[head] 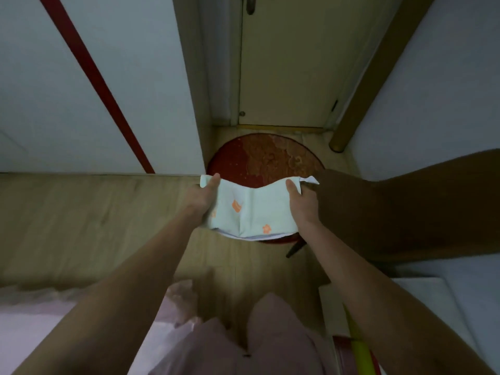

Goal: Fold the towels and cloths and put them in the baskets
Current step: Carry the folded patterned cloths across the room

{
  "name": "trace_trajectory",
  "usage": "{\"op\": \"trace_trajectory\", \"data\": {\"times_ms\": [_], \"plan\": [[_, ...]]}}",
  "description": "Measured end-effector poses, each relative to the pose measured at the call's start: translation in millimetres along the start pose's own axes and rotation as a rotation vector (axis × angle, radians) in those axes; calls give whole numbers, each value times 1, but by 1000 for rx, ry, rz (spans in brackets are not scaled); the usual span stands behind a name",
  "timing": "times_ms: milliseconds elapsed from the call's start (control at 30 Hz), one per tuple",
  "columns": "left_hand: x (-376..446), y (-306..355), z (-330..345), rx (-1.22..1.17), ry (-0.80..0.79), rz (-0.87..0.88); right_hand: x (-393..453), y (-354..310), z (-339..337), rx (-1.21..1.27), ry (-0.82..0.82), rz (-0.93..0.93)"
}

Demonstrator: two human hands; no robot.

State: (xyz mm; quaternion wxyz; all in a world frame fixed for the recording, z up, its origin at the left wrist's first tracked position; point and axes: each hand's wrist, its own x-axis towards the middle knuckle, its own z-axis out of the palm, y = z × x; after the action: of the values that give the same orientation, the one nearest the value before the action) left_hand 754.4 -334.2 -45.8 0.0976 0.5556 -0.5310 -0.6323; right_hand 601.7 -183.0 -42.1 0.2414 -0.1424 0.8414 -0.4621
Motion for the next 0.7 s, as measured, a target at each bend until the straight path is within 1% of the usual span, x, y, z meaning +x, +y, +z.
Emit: {"op": "trace_trajectory", "data": {"times_ms": [67, 167, 233, 333, 467, 567, 700], "plan": [[35, 28, -10, -41, 26, -8, 42, -26, 26, -27, -50, -29], [94, 57, -33, -100, 128, 7, 115, -64, 81, -82, -138, -57], [131, 69, -57, -162, 241, 12, 156, -93, 124, -126, -220, -94], [162, 87, -103, -226, 420, -42, 196, -145, 195, -211, -389, -163], [191, 97, -178, -374, 606, -85, 217, -215, 303, -296, -617, -298], [202, 89, -236, -489, 762, -152, 208, -253, 383, -359, -775, -377], [218, 65, -331, -617, 910, -220, 182, -291, 497, -392, -912, -453]]}}
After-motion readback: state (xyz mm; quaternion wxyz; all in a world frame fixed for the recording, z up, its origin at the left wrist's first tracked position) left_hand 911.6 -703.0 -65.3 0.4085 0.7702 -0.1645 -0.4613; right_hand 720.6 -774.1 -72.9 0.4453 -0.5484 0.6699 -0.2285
